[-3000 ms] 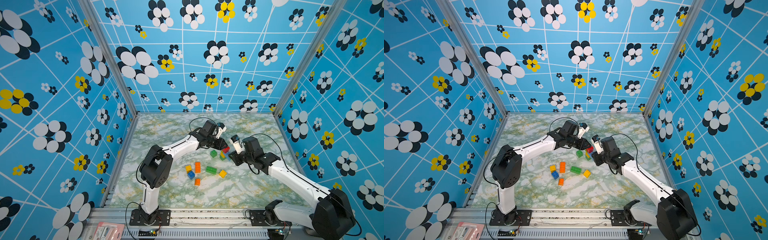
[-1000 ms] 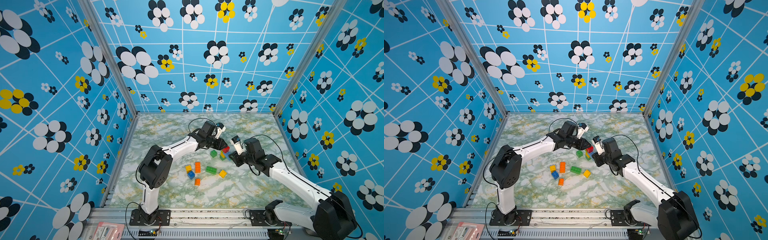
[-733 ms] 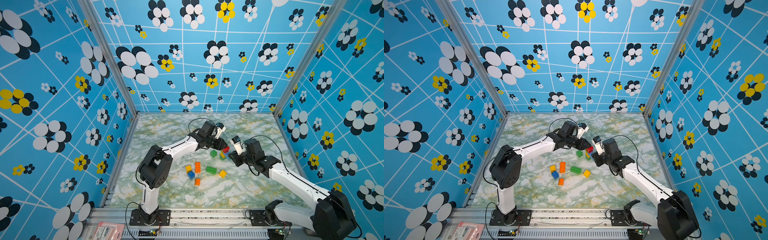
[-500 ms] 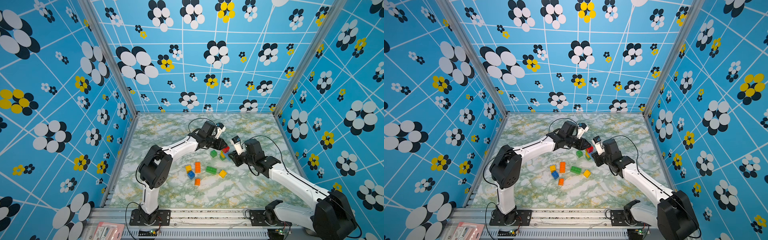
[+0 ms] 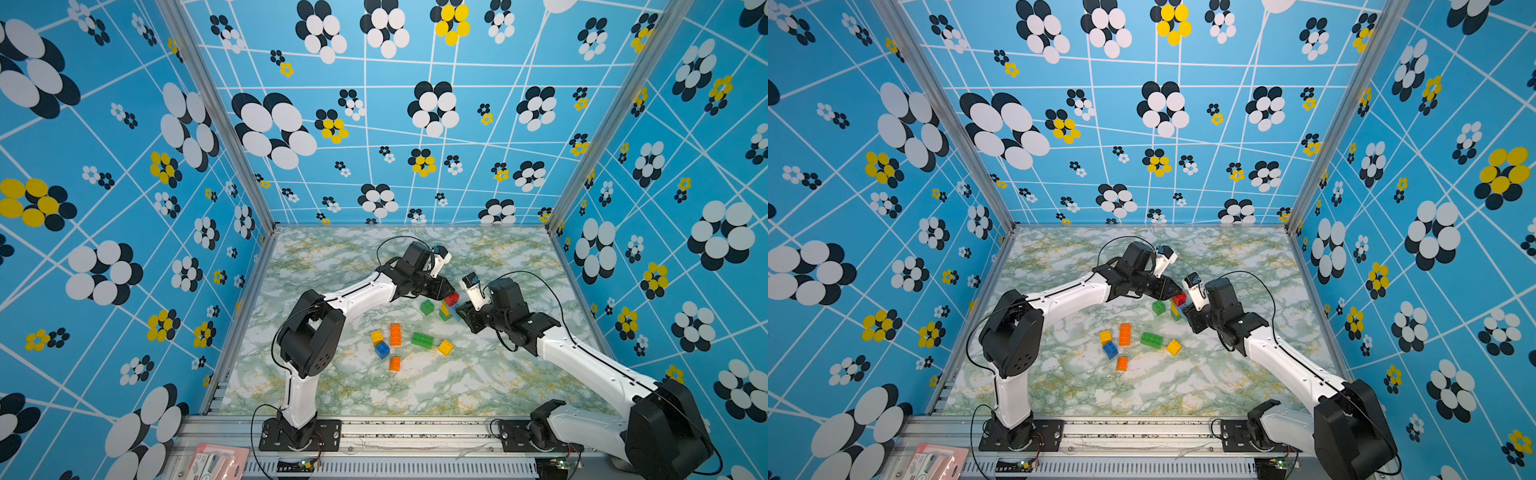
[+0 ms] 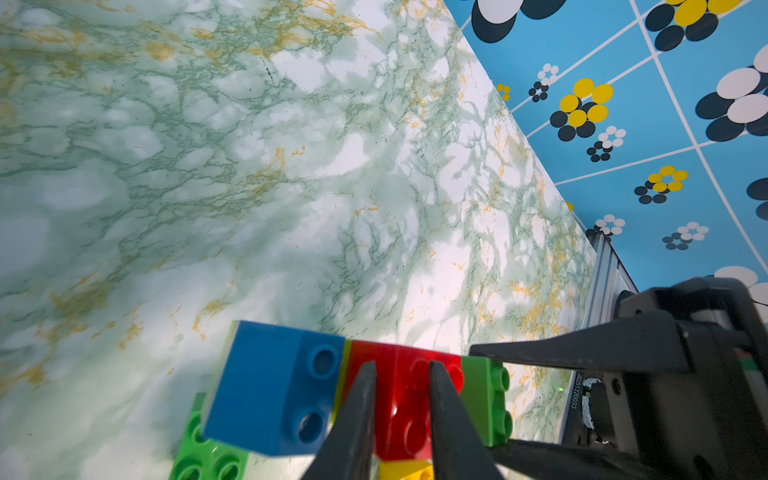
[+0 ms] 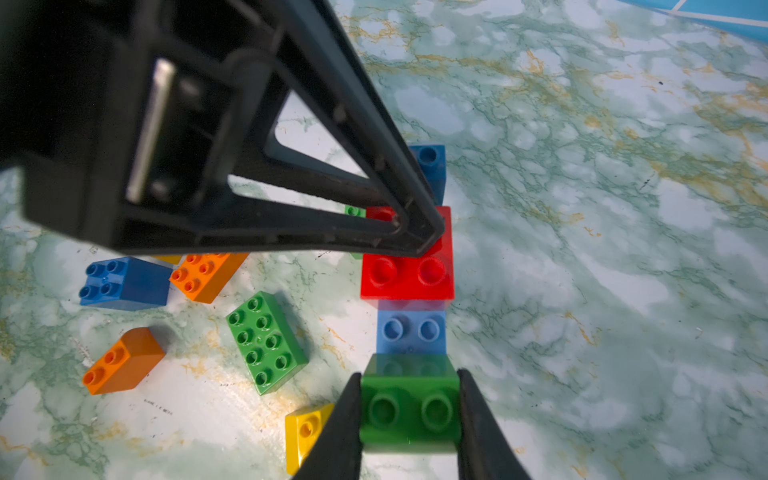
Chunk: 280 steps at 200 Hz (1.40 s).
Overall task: Assemble a fork with lego
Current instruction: Assemble the lego brick with the lego brick.
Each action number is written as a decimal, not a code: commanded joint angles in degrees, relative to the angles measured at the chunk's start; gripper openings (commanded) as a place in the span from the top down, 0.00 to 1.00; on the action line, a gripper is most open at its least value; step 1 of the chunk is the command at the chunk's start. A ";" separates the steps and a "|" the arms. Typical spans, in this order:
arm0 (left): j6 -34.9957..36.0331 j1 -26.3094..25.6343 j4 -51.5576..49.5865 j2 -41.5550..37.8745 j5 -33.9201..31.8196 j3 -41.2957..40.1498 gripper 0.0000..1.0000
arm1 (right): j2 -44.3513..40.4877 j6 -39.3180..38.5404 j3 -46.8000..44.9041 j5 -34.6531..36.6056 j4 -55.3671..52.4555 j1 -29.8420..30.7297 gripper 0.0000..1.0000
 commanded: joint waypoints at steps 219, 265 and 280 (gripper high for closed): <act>-0.16 0.45 -8.19 2.41 -3.07 -2.71 0.76 | 3.76 -1.76 -0.06 2.29 -5.48 0.94 1.00; -0.28 0.46 -8.19 2.32 -3.06 -2.71 0.76 | 3.77 -1.91 0.03 3.00 -5.63 1.29 1.00; -0.30 0.46 -8.25 2.24 -3.06 -2.77 0.76 | 3.80 -1.99 0.03 3.09 -5.65 1.37 1.00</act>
